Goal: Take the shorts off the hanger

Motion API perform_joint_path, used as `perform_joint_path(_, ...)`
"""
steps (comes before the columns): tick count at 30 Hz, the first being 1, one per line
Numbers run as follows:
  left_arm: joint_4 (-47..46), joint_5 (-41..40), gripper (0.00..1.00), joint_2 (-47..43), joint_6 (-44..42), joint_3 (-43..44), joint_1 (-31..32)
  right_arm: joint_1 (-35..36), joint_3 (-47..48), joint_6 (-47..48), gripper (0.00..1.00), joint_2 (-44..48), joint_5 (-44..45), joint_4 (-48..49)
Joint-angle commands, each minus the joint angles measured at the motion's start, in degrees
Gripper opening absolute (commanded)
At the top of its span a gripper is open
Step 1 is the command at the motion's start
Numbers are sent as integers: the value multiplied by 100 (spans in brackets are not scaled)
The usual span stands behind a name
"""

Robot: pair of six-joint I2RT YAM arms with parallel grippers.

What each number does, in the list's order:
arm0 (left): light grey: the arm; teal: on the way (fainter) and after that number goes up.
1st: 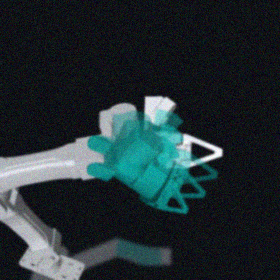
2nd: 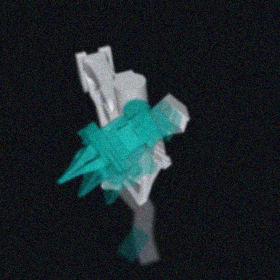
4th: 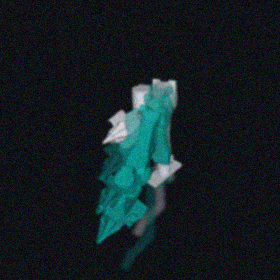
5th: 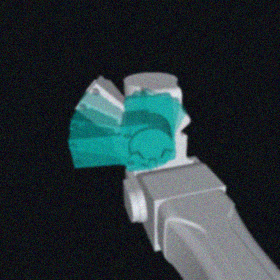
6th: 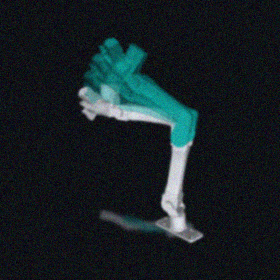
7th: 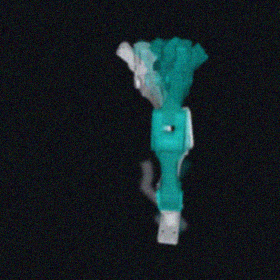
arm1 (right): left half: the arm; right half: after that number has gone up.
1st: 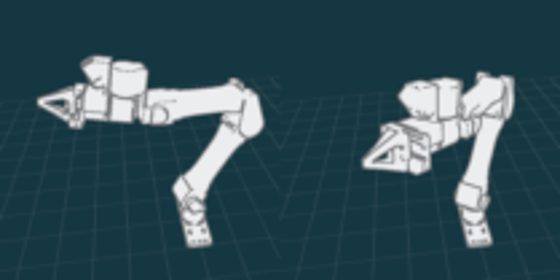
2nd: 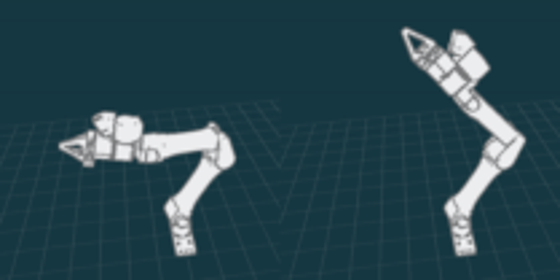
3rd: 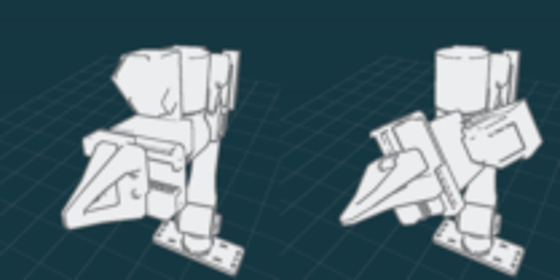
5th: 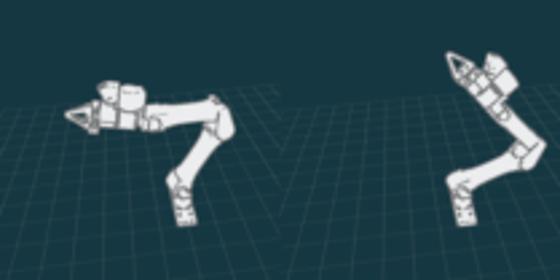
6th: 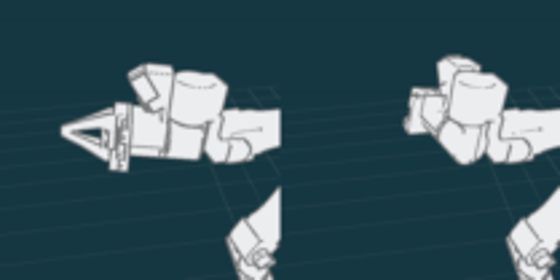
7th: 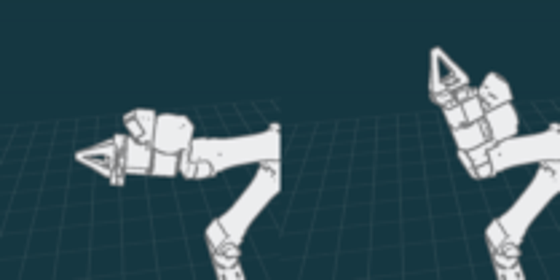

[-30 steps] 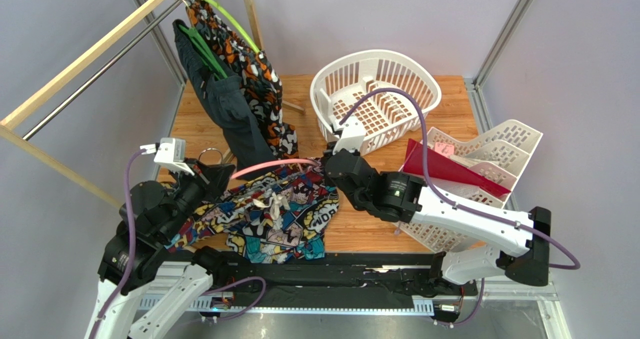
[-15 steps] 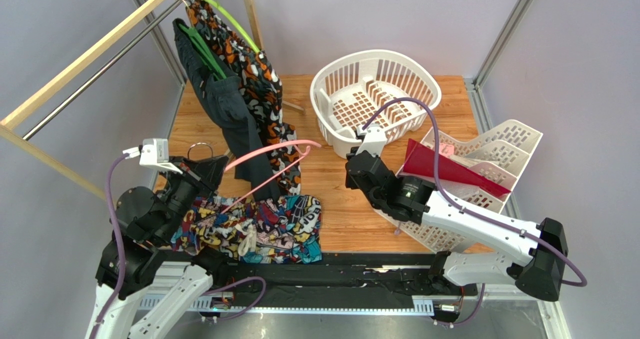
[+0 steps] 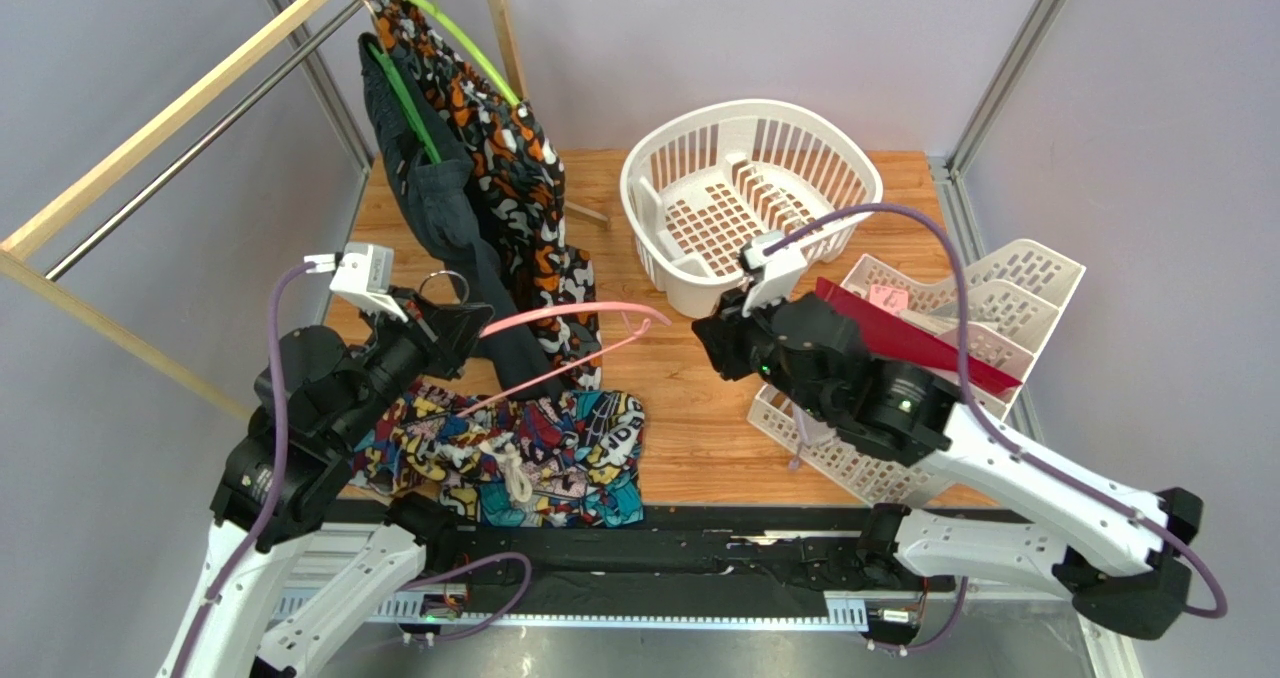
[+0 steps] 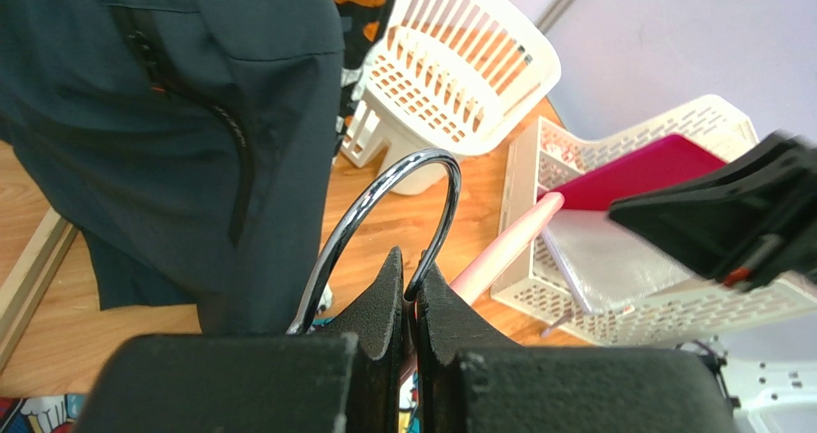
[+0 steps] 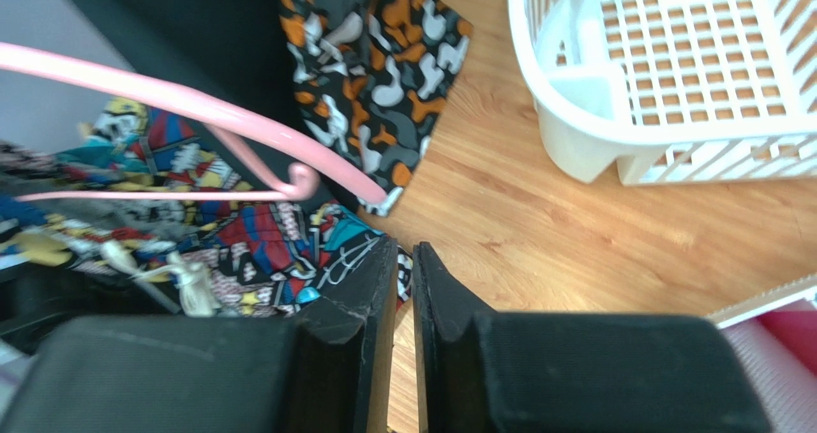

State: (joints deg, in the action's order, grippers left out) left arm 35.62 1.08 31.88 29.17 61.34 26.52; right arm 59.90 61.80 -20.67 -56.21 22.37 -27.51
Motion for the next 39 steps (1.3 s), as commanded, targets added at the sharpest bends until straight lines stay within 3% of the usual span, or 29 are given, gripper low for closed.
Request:
perform_joint_path(1,-239,637,0,125,-438,299,-24,-40,201,720,22,469,-917,8)
perform_joint_path(6,-257,1270,0,319,-763,414,-16,-84,96,1161,36,470,-2067,17)
perform_joint_path(9,-274,1464,0,293,-851,422,-24,-84,8,1284,62,418,-2534,122)
perform_joint_path(10,-292,1578,0,284,-869,422,-24,-92,-10,1319,78,409,-2605,158)
perform_joint_path(18,-458,2027,0,161,-860,370,-24,-92,-256,1460,80,259,-3221,518)
perform_joint_path(26,-819,2458,0,117,-694,273,-24,-92,-581,1574,65,259,-3872,983)
perform_joint_path(29,-872,2502,0,134,-632,282,-24,-84,-616,1557,53,233,-3758,1115)
perform_joint_path(32,-881,2450,0,152,-553,291,-24,-92,-582,1522,31,154,-3757,1203)
perform_joint_path(33,-872,2389,0,161,-509,299,-24,-101,-573,1513,16,128,-3766,1221)
perform_joint_path(35,-776,2170,0,196,-360,334,-24,-92,-555,1443,2,75,-3662,1309)
perform_joint_path(37,-653,2011,0,274,-254,448,-24,-92,-546,1373,0,22,-3538,1370)
perform_joint_path(39,-416,1756,10,301,-175,528,-24,-92,-503,1346,0,-4,-3371,1371)
